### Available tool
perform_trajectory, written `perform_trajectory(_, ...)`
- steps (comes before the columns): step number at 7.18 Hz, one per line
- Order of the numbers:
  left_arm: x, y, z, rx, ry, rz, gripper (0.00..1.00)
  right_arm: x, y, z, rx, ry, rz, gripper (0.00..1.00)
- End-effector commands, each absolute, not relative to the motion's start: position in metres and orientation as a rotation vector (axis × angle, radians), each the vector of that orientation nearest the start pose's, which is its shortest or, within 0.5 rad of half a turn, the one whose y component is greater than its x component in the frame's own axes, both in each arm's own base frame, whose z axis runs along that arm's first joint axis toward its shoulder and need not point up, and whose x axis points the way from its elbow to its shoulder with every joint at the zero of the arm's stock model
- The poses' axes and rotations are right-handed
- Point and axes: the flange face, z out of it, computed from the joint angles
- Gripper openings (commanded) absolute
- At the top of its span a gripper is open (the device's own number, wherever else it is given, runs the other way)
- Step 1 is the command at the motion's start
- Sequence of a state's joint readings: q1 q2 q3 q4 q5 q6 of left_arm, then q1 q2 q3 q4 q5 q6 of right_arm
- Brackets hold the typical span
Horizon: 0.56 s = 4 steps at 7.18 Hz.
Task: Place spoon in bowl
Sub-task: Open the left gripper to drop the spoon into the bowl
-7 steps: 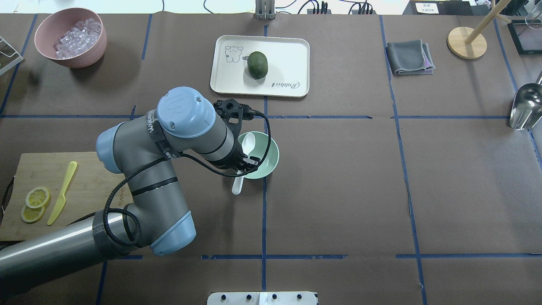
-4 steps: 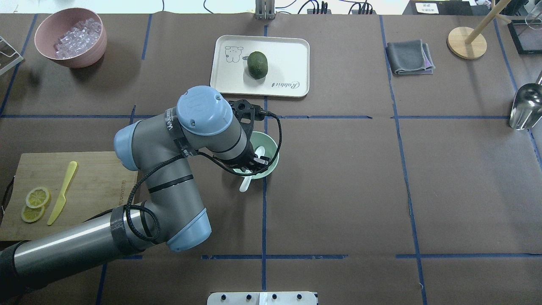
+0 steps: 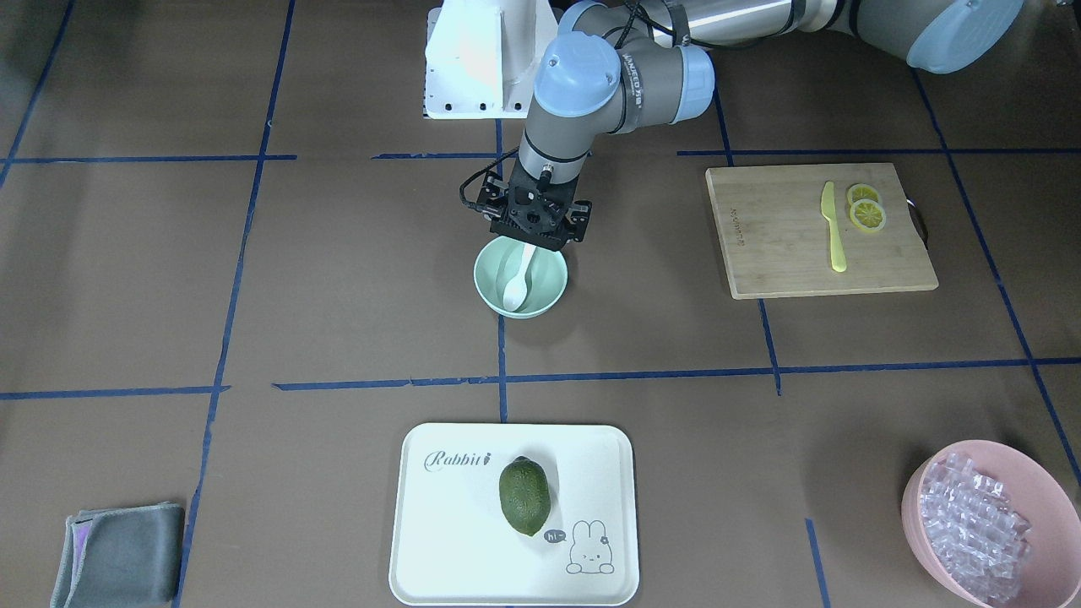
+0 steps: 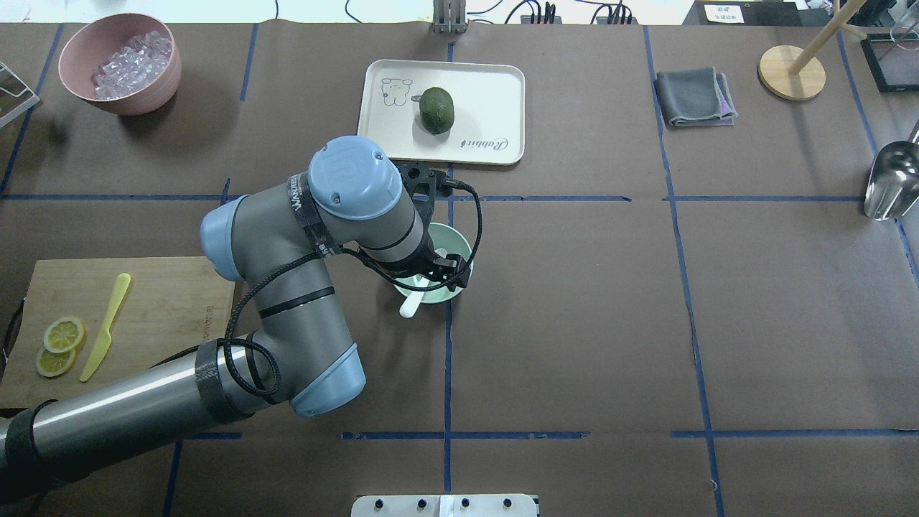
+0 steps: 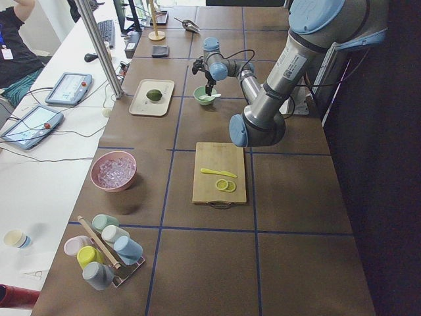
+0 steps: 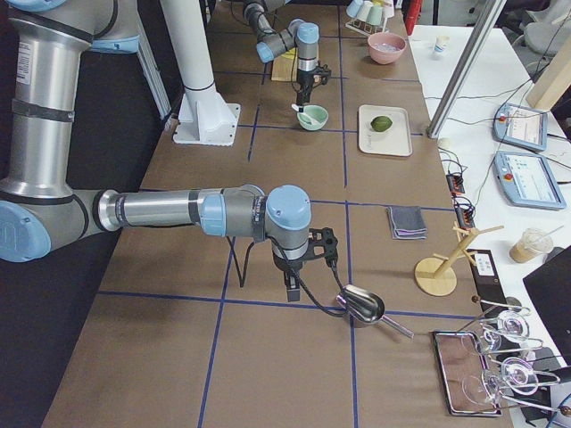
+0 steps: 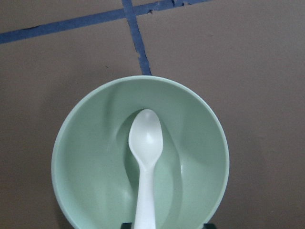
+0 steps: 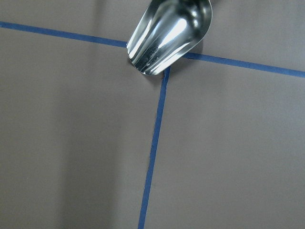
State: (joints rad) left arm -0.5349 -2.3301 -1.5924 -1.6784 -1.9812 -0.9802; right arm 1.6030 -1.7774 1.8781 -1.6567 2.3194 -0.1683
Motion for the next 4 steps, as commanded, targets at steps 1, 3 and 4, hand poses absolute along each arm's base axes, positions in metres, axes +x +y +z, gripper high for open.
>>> perform_trajectory(1,0.515,-0.462,0.195,0.139,0.857,0.296,0.99,0.078,-0.400,0.614,0.081,-0.746,-0.135,0.99)
perform_trajectory(3,0.421,-0.490,0.247,0.198,0.813,0.385,0.98,0.078,-0.395,0.618,0.075,-0.749,-0.135,0.99)
perform_trajectory(4,0.364,-0.516,0.287,0.144,0.843,0.409,0.98,0.078,-0.394,0.618,0.074,-0.750,-0.134,0.99)
